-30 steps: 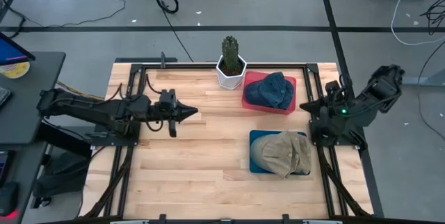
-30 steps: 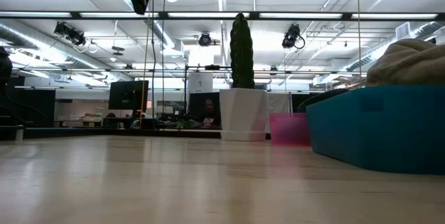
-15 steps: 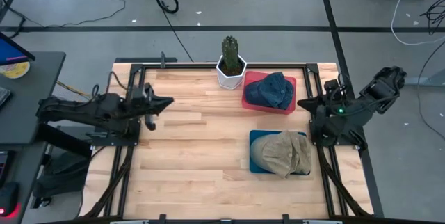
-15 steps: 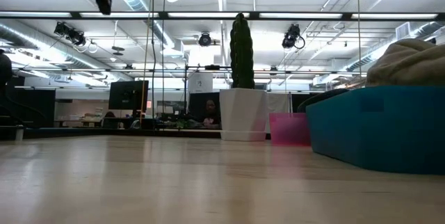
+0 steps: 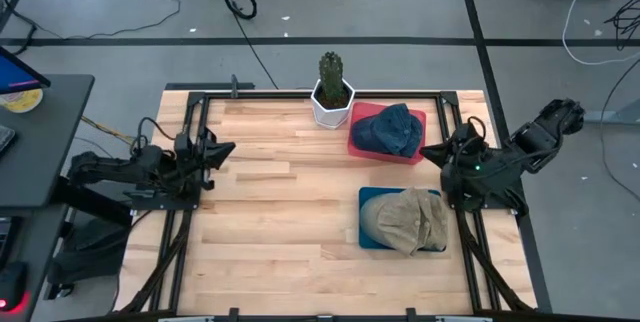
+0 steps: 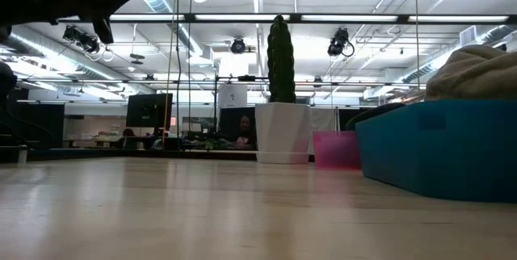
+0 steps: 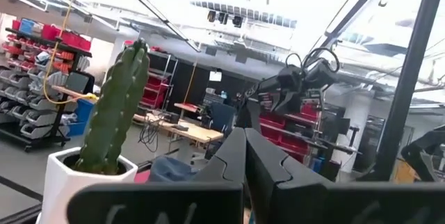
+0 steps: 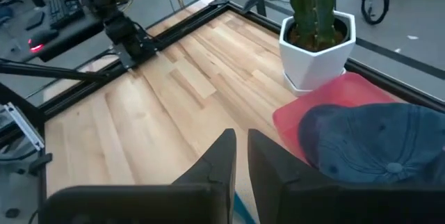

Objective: Pick & Place hat
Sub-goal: Return to Home Position

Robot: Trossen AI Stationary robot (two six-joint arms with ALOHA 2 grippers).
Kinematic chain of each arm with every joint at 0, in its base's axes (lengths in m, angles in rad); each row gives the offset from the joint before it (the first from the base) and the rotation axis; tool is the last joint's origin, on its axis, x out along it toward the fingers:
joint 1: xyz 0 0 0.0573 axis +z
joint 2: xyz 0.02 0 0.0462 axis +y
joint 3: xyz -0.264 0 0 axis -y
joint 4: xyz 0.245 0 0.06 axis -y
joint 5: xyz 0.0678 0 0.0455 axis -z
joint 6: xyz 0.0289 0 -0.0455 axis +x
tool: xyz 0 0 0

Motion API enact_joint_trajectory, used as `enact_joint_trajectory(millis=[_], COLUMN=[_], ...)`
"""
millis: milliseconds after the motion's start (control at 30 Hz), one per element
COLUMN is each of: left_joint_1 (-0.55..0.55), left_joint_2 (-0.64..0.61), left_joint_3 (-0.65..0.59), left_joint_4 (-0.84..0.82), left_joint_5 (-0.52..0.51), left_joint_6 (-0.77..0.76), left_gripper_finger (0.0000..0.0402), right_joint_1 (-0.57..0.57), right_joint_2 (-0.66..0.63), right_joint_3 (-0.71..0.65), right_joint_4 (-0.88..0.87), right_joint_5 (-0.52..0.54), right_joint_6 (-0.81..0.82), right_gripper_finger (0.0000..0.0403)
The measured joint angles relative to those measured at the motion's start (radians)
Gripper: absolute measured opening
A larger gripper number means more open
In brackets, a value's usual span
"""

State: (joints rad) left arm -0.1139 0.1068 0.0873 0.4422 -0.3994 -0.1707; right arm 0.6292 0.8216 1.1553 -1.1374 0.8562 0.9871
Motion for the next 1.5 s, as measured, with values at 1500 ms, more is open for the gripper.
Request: enact_joint_trajectory(millis=[1500], left_joint_1=[0.003], left_joint_2=[-0.052], left_joint_3=[-0.060], left_joint_4=[-0.439], left_joint_5=[0.057], left_joint_6=[0.183], left_gripper_finger=[0.0002], right_joint_1=[-0.009], right_joint_2=[0.008], right_joint_3=[0.000], right_joint_4=[-0.068], right_joint_5=[-0.089], right_joint_6=[0.051], right_gripper_finger=[0.0041])
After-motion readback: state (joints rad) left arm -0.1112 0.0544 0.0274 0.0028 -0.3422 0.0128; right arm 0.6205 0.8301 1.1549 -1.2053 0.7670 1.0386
